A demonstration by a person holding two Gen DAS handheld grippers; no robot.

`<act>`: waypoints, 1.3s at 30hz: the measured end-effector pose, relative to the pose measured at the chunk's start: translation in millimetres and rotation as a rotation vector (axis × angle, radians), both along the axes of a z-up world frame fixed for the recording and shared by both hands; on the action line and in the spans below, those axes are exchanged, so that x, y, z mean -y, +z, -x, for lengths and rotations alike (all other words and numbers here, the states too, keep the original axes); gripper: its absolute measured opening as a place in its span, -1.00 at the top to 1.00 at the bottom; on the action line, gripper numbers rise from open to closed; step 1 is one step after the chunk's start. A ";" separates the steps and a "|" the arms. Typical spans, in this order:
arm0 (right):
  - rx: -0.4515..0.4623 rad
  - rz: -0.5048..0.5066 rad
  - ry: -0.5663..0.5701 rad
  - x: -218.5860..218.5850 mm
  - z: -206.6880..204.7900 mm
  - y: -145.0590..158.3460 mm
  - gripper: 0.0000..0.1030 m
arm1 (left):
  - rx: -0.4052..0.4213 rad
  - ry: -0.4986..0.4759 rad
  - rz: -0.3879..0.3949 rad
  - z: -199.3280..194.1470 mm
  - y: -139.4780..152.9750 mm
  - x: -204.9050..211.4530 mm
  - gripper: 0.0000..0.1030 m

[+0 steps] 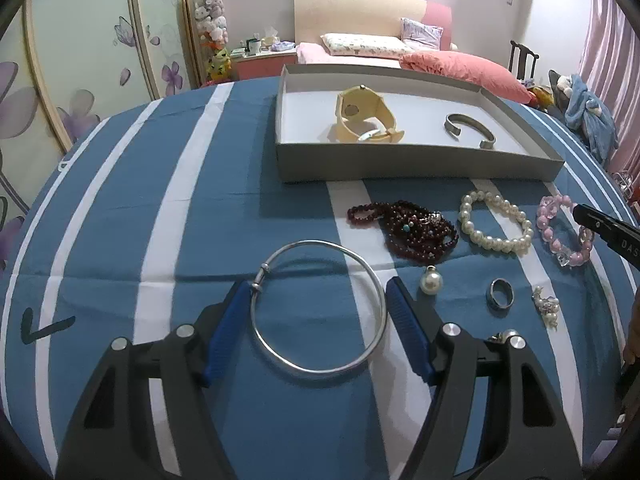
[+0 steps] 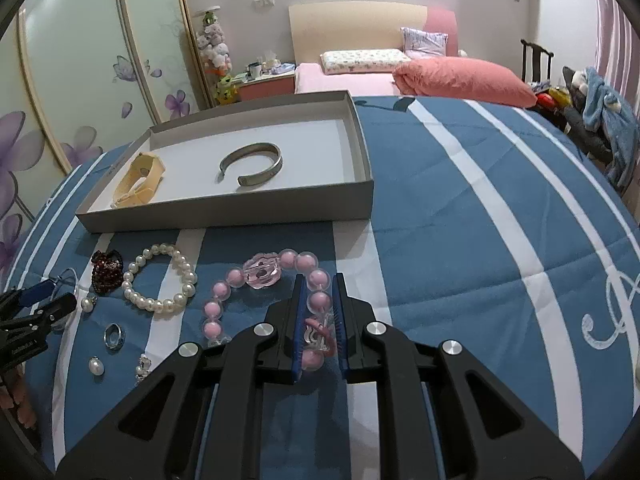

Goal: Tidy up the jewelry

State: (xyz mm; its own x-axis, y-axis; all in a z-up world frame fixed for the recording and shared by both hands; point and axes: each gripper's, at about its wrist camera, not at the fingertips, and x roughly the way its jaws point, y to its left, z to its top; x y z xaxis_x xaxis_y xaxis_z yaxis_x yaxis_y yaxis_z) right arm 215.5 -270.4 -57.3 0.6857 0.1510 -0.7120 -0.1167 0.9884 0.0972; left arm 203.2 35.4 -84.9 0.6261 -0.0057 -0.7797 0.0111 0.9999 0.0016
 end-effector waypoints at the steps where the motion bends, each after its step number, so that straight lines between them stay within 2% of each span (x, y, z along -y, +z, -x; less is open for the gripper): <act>1: -0.005 0.011 0.002 -1.5 -0.6 0.0 0.73 | 0.004 0.000 -0.002 1.0 1.2 -0.3 -0.32; 7: -0.067 0.059 0.001 -2.4 -6.4 -9.7 0.71 | 0.013 0.001 -0.003 2.1 4.2 -1.9 -0.32; 8: -0.067 0.059 -0.007 -1.6 -5.1 -9.5 0.63 | 0.013 0.001 -0.002 2.2 4.3 -2.0 -0.32; 10: -0.076 0.047 -0.008 0.3 -1.9 -8.9 0.16 | 0.010 0.000 -0.002 2.1 3.7 -2.3 -0.32; 11: -0.071 0.039 -0.010 1.3 1.5 -7.4 -0.14 | 0.009 0.000 -0.001 2.3 3.4 -2.5 -0.32; 12: -0.058 0.042 -0.011 1.4 5.8 -5.2 -0.15 | 0.008 0.000 0.000 2.7 3.2 -2.7 -0.32; 14: -0.052 0.050 -0.009 0.1 10.6 -3.4 -0.10 | 0.007 -0.002 0.000 3.1 2.5 -2.6 -0.32; 15: -0.057 0.046 -0.011 0.2 11.4 -4.1 0.06 | 0.006 -0.004 0.000 3.2 2.2 -2.4 -0.32; 18: -0.092 0.029 -0.016 1.6 10.0 -9.2 0.30 | 0.003 -0.005 -0.001 2.9 1.3 -2.2 -0.32; 21: -0.100 0.015 -0.031 1.1 12.4 -10.6 0.36 | 0.003 -0.005 0.000 3.0 0.8 -2.4 -0.32; 26: -0.097 -0.003 -0.091 4.4 21.8 -9.4 0.36 | 0.005 -0.008 0.002 2.8 0.5 -2.1 -0.32; 31: -0.096 -0.006 -0.100 4.1 24.9 -9.9 0.36 | 0.001 -0.012 0.001 3.1 -0.2 -1.0 -0.32; 33: -0.091 0.003 -0.100 3.7 24.1 -11.7 0.53 | 0.000 -0.013 0.003 2.8 -0.3 -0.3 -0.32; 35: -0.081 0.013 -0.102 3.4 24.9 -12.1 0.54 | 0.002 -0.015 0.004 2.7 -0.3 0.1 -0.32; 39: -0.051 -0.040 -0.097 9.1 26.6 -8.6 0.55 | 0.011 -0.016 0.006 3.2 1.8 0.3 -0.32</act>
